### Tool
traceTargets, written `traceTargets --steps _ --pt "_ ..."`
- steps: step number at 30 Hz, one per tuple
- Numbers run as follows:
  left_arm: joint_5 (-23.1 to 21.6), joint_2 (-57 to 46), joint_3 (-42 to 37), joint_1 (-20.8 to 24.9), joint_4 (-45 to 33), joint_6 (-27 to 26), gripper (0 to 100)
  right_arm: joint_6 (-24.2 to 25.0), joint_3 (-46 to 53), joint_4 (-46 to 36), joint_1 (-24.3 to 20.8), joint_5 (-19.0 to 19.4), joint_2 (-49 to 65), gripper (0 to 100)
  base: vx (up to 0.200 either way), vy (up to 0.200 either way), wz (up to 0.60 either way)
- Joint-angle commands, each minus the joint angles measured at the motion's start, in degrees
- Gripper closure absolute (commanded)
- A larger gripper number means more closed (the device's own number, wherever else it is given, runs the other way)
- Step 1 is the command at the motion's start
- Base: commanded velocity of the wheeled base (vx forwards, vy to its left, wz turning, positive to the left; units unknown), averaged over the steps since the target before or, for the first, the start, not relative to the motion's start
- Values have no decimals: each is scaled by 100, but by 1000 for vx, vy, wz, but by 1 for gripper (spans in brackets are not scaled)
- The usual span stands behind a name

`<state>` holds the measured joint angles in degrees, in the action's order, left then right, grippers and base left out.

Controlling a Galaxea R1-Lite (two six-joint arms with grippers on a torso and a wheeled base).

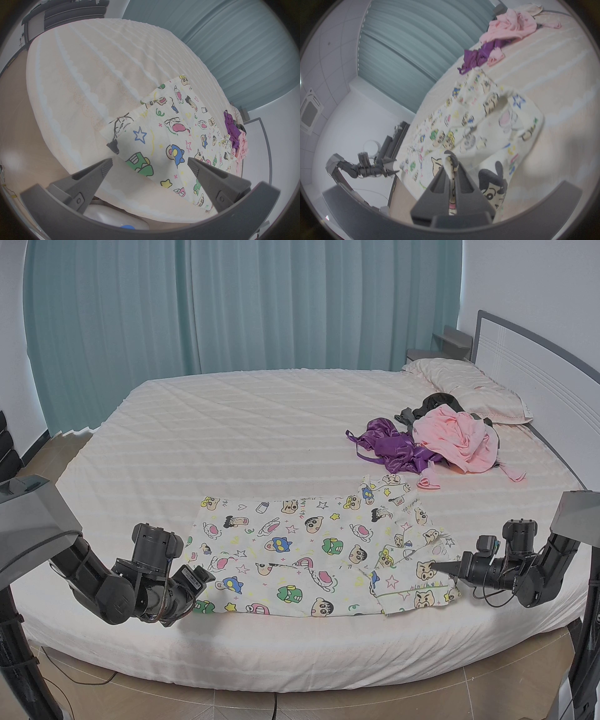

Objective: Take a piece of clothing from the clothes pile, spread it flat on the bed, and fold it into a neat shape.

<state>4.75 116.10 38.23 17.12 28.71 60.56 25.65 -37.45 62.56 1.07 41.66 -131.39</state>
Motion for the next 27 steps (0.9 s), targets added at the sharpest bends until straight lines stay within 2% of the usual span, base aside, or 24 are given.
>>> traceTargets --steps 1,5,12,16,18,19,22,23,24,27 --pt "34 9 18 -6 3 -1 0 520 -61 652 -28 -158 -36 100 0 0 0" --pt "61 -79 62 -94 12 105 0 546 -149 775 -72 -457 -150 100 0 0 0" --pt "17 -589 106 -411 12 8 0 546 -193 784 -81 -606 -264 100 0 0 0" --pt "-71 -334 176 -595 21 -1249 0 502 -140 793 -98 -615 -317 100 0 0 0" --pt "-370 -123 273 -762 21 -1732 0 502 -122 793 -169 -632 -335 100 0 0 0" --pt "-370 -123 273 -762 21 -1732 0 502 -122 793 -169 -632 -335 100 0 0 0" --pt "-1038 123 369 -929 30 -2189 0 485 -105 793 -186 -799 -343 100 0 0 0" --pt "-1073 158 378 -929 30 -2242 0 485 -105 793 -186 -808 -343 100 0 0 0" --pt "-1091 325 396 -964 56 -2514 0 485 -96 793 -195 -843 -352 100 0 0 0" --pt "-1152 378 282 -964 320 -2620 0 485 -61 793 -230 -852 -352 100 0 0 0"
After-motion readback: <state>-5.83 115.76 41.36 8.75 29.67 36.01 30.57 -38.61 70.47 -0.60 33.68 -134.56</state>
